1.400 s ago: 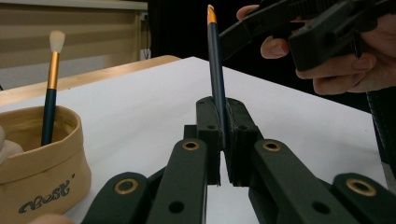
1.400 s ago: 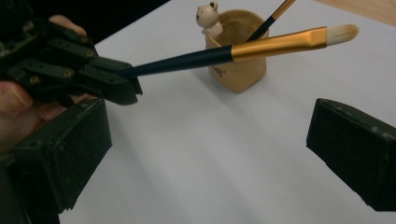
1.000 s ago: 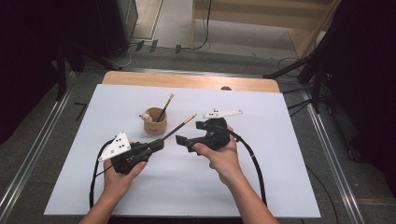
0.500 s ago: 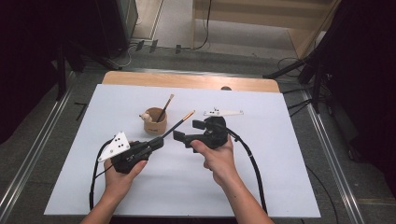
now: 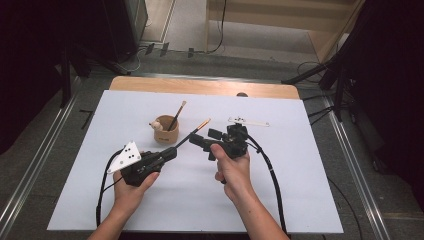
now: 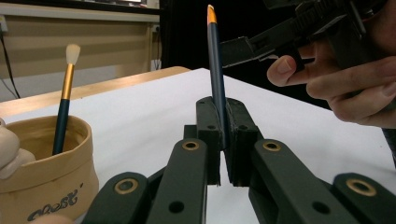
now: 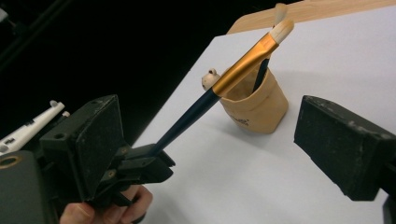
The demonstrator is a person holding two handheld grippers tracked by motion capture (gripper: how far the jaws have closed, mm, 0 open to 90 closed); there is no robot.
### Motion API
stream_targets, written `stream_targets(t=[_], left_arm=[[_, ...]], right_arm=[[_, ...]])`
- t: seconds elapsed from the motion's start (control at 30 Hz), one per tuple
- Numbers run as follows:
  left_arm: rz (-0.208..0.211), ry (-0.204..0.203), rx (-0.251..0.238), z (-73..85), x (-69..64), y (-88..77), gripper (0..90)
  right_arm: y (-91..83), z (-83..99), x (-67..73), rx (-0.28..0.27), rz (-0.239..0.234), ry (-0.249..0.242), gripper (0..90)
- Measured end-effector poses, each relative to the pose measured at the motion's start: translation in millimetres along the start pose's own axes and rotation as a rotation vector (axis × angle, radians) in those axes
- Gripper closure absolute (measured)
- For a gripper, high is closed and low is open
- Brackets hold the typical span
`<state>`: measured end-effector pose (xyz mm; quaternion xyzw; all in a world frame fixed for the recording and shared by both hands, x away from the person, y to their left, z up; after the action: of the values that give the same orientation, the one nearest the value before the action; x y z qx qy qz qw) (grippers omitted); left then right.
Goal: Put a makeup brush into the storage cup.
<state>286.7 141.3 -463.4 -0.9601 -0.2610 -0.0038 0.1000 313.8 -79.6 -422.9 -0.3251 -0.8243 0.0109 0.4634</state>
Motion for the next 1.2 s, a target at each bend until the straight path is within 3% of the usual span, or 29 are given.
stream_targets(t=[0.3, 0.57, 0.77, 1.2], left_arm=[[-0.006, 0.007, -0.004, -0.4, -0.9, 0.1, 87.2], [-0.008, 0.010, -0.003, -0.2, -0.7, 0.3, 87.3], [-0.006, 0.015, -0.001, -0.1, -1.7, 0.5, 87.2], [0.002, 0.023, -0.003, 0.2, -4.0, 1.4, 87.2]], right_arm=[[1.0, 3.3, -2.8, -0.042, -0.042, 0.122, 13.6], [3.9, 4.9, -5.2, -0.054, -0.058, 0.163, 17.1], [4.0, 4.2, -4.0, -0.076, -0.068, 0.195, 31.9], [11.0, 4.7, -0.1, -0.092, -0.115, 0.243, 47.8]])
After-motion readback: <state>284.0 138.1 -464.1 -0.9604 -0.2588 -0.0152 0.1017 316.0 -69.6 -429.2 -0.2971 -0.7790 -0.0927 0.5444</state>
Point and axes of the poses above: each handheld gripper's, and its own axes: y roughly forward along the jaws, z roughly out of its underside, x roughly to its left, the point moved 4 cm from there along y, roughly forward along the jaws, and after that the axes turned 10 degrees about y, right-handed, at the moved point
